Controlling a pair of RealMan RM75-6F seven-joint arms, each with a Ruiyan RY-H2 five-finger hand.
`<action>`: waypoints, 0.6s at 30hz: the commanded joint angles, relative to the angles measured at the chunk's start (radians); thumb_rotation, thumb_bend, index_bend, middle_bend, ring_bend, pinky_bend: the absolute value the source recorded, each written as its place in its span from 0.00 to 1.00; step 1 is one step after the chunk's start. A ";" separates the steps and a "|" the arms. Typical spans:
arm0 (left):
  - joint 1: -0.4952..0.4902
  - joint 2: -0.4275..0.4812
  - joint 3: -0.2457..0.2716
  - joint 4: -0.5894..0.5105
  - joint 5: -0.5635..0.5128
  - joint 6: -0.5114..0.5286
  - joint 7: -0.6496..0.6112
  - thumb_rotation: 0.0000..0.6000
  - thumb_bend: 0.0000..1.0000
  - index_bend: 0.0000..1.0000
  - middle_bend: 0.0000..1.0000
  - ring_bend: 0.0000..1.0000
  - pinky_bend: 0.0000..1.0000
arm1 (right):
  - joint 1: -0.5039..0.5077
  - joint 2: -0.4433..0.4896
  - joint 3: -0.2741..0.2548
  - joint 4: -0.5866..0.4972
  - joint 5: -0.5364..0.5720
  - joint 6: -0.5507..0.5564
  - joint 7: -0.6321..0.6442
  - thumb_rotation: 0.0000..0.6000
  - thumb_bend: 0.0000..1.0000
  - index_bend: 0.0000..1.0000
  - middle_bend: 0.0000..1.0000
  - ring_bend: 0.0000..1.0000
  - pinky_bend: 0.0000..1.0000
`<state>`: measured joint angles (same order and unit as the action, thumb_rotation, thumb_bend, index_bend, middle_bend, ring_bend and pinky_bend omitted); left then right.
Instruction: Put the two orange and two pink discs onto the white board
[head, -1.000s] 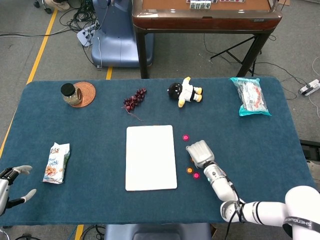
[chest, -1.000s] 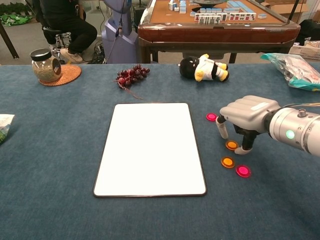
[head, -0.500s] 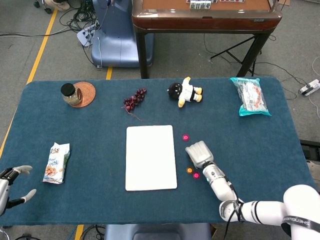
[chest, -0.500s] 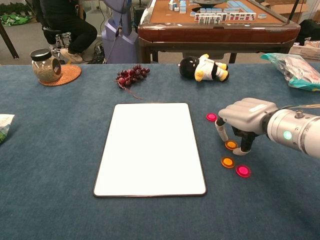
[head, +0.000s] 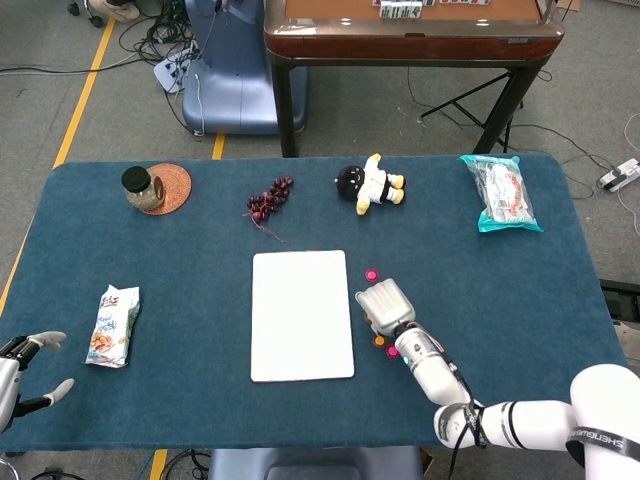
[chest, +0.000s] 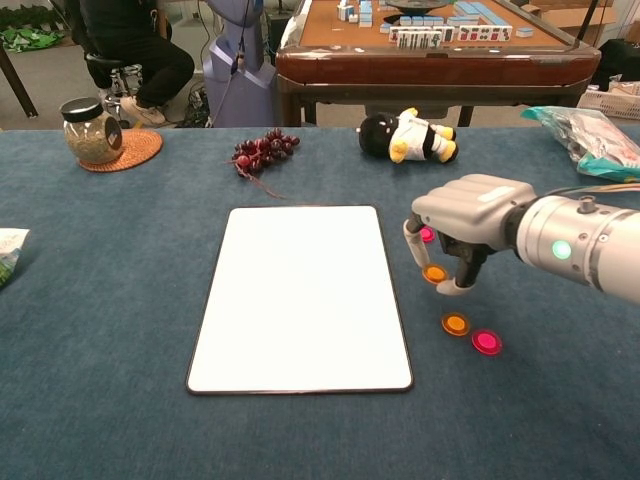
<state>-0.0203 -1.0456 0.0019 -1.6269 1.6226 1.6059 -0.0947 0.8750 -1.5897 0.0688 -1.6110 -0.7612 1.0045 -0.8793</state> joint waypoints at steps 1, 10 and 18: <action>0.001 0.001 0.000 0.000 -0.001 0.001 -0.002 1.00 0.14 0.41 0.45 0.38 0.53 | 0.022 -0.024 0.020 -0.002 -0.004 0.006 -0.013 1.00 0.30 0.52 1.00 1.00 1.00; 0.003 0.006 -0.004 0.002 -0.006 0.007 -0.017 1.00 0.14 0.41 0.45 0.38 0.53 | 0.093 -0.119 0.043 0.010 0.015 0.006 -0.075 1.00 0.30 0.52 1.00 1.00 1.00; 0.009 0.013 -0.008 0.004 -0.011 0.018 -0.031 1.00 0.14 0.41 0.45 0.38 0.53 | 0.110 -0.155 0.002 -0.017 0.014 0.018 -0.113 1.00 0.30 0.52 1.00 1.00 1.00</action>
<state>-0.0113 -1.0329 -0.0055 -1.6232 1.6118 1.6235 -0.1257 0.9834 -1.7422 0.0741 -1.6248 -0.7457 1.0200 -0.9895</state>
